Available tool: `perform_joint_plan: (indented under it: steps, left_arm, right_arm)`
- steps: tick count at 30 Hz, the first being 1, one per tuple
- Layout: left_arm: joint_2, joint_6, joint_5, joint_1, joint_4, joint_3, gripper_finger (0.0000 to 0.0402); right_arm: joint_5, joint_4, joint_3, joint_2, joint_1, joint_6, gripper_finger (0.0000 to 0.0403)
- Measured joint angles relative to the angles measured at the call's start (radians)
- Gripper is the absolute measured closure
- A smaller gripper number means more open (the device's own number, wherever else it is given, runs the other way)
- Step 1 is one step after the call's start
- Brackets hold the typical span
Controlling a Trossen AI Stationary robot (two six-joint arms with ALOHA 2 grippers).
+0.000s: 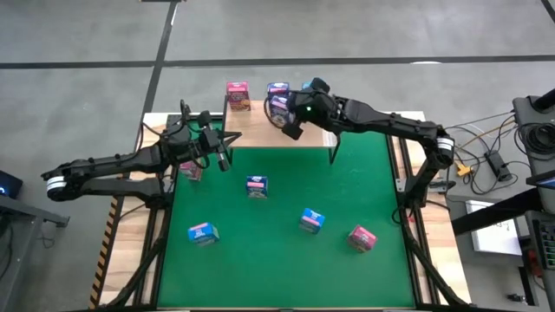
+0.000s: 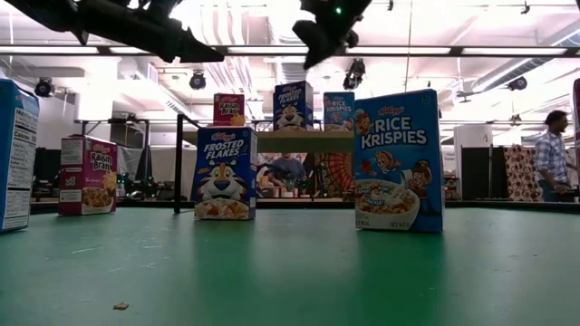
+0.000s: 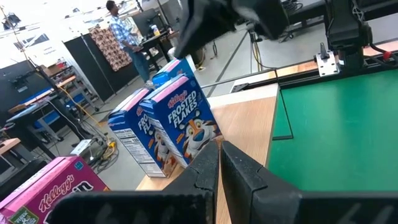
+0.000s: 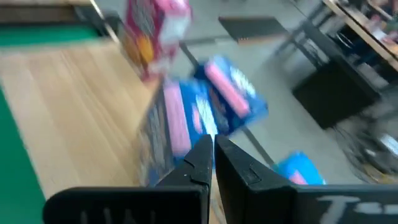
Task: Stack cereal on shelf
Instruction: Put the right blue cereal box on the shelf aligned with the other blue cereal box
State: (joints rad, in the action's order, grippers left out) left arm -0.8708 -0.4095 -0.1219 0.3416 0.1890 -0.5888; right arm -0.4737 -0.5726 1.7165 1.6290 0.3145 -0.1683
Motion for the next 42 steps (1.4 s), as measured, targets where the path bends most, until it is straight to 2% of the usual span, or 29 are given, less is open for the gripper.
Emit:
perform_joint_plan:
  steps: [4,7,13,20,26,32,42]
  left_arm:
    - [0.000,0.000,0.000,0.000,0.001,0.000,0.0401]
    - [0.000,0.000,0.000,0.000,0.001,0.000,0.0401]
    - [-0.006,0.000,0.000,0.000,0.002,0.000,0.0401]
    - [-0.008,0.000,0.000,0.000,0.004,0.000,0.0401]
    - [-0.008,-0.001,0.000,0.000,0.004,0.000,0.0401]
    - [-0.008,-0.005,0.000,0.000,0.004,0.000,0.0401]
    - [-0.008,-0.005,0.000,0.000,0.005,0.000,0.0401]
  right_arm:
    - [0.159,0.105,0.003,0.011,0.025,0.001,0.0394]
    - [0.210,0.167,0.000,0.030,0.044,0.003,0.0394]
    - [0.216,0.256,0.000,0.080,0.068,0.001,0.0394]
    - [0.221,0.270,-0.001,0.123,0.077,-0.007,0.0394]
    - [0.223,0.265,-0.001,0.127,0.076,-0.013,0.0394]
    - [0.347,0.255,-0.001,0.126,0.076,-0.016,0.0394]
    - [0.347,0.156,0.032,0.113,0.074,-0.111,0.0394]
